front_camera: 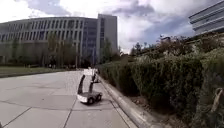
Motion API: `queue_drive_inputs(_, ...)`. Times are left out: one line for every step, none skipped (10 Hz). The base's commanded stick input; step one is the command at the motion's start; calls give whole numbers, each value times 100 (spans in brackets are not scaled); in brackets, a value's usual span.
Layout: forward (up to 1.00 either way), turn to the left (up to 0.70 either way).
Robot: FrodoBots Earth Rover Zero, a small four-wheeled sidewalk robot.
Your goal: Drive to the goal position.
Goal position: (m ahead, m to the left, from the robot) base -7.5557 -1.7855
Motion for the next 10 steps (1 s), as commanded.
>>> queue_drive_inputs(0,70)
queue_drive_inputs(0,70)
queue_drive_inputs(0,70)
queue_drive_inputs(0,70)
queue_drive_inputs(0,70)
queue_drive_inputs(0,70)
queue_drive_inputs(0,70)
queue_drive_inputs(0,70)
queue_drive_inputs(0,70)
queue_drive_inputs(0,70)
